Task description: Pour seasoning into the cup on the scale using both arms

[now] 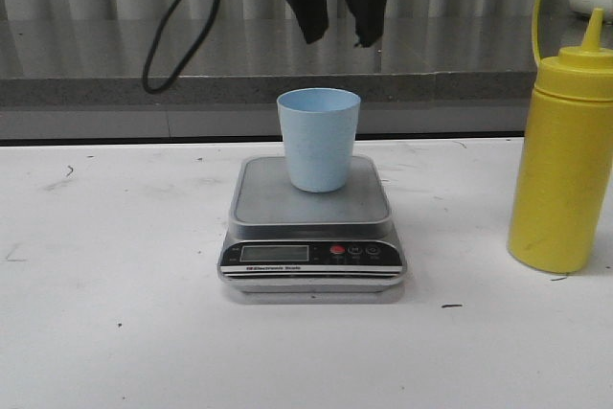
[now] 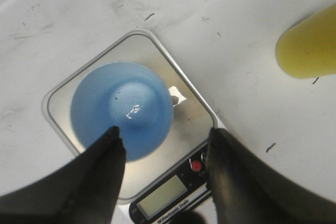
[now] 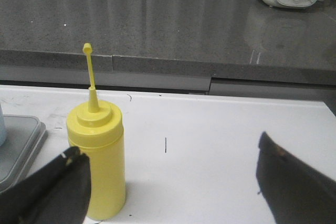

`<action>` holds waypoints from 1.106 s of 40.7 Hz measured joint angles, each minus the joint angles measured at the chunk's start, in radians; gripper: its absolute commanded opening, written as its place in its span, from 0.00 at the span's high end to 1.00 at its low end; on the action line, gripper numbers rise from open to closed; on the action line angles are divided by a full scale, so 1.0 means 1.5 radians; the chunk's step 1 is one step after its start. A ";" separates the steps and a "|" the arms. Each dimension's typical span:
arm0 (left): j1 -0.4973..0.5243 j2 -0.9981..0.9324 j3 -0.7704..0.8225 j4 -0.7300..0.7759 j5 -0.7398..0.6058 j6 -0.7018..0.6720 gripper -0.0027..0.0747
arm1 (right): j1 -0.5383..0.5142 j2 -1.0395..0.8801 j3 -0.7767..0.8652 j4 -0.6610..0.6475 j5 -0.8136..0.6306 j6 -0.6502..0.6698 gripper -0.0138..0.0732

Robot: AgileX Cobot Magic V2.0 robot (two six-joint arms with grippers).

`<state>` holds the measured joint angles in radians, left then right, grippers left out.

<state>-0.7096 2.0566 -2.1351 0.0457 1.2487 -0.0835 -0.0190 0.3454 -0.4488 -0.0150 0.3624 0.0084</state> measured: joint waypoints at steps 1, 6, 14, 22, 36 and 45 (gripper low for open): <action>0.000 -0.013 0.013 0.003 0.000 0.000 0.67 | 0.000 0.000 0.000 0.000 0.000 0.000 0.09; 0.010 -0.066 0.083 0.008 0.000 0.000 0.81 | 0.000 0.000 0.000 0.000 0.000 0.000 0.09; 0.062 -0.153 0.233 0.011 0.000 0.000 0.98 | 0.000 0.000 0.000 0.000 0.000 0.000 0.09; 0.134 -0.247 0.371 0.013 -0.021 0.000 0.99 | 0.000 0.000 0.000 0.000 0.000 0.000 0.09; 0.271 -0.479 0.638 0.015 -0.217 -0.011 0.99 | 0.000 0.000 0.000 0.000 0.000 0.000 0.09; 0.309 -0.668 0.833 0.015 -0.376 -0.014 0.99 | 0.000 0.000 0.000 0.000 0.000 0.000 0.09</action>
<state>-0.2468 1.0548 -0.8853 0.0684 0.6847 -0.1047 -0.0190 0.3454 -0.4488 -0.0150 0.3624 0.0084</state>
